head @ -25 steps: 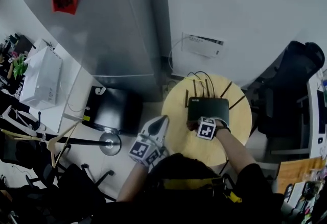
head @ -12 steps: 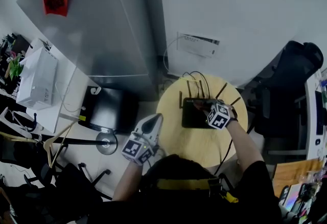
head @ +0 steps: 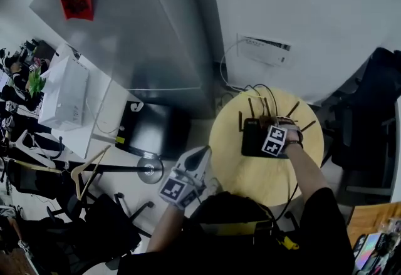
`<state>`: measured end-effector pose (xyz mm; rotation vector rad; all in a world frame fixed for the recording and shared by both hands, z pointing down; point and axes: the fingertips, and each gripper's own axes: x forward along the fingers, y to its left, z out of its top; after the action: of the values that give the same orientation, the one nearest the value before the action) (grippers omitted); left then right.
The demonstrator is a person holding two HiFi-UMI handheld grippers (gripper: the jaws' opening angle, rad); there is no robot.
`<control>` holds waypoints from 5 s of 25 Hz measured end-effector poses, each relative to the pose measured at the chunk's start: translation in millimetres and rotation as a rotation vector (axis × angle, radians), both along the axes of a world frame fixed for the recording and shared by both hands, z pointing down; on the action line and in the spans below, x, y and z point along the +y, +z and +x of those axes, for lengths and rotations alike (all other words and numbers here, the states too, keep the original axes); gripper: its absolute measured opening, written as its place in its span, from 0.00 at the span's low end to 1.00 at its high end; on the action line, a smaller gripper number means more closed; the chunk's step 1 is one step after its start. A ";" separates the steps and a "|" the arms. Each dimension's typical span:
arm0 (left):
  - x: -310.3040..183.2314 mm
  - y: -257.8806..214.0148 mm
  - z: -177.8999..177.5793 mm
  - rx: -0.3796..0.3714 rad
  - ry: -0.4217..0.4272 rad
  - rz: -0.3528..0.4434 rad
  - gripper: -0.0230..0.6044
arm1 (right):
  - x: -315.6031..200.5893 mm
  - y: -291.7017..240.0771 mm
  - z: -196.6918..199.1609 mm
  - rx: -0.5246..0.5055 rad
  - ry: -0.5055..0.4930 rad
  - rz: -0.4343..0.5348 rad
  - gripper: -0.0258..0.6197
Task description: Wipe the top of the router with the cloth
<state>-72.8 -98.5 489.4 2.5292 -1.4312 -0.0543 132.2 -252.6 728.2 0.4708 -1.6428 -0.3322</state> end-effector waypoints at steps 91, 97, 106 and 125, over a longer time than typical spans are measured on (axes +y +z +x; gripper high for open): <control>2.8 -0.8 92.8 0.005 0.284 0.003 0.03 | 73.0 18.2 67.9 -0.105 0.291 -0.259 0.14; 4.2 -3.3 90.4 0.044 0.286 0.020 0.03 | 91.3 17.8 73.3 -0.125 0.314 -0.249 0.14; 11.4 -17.1 81.7 0.099 0.260 0.054 0.03 | 120.3 18.1 72.7 -0.149 0.323 -0.252 0.14; 18.8 -2.5 95.8 0.084 0.289 0.005 0.03 | 167.1 21.3 63.4 -0.166 0.262 -0.307 0.14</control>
<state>23.0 -79.6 487.0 2.6755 -1.0251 -0.1121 195.7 -85.5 749.5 0.4816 -1.7307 0.1560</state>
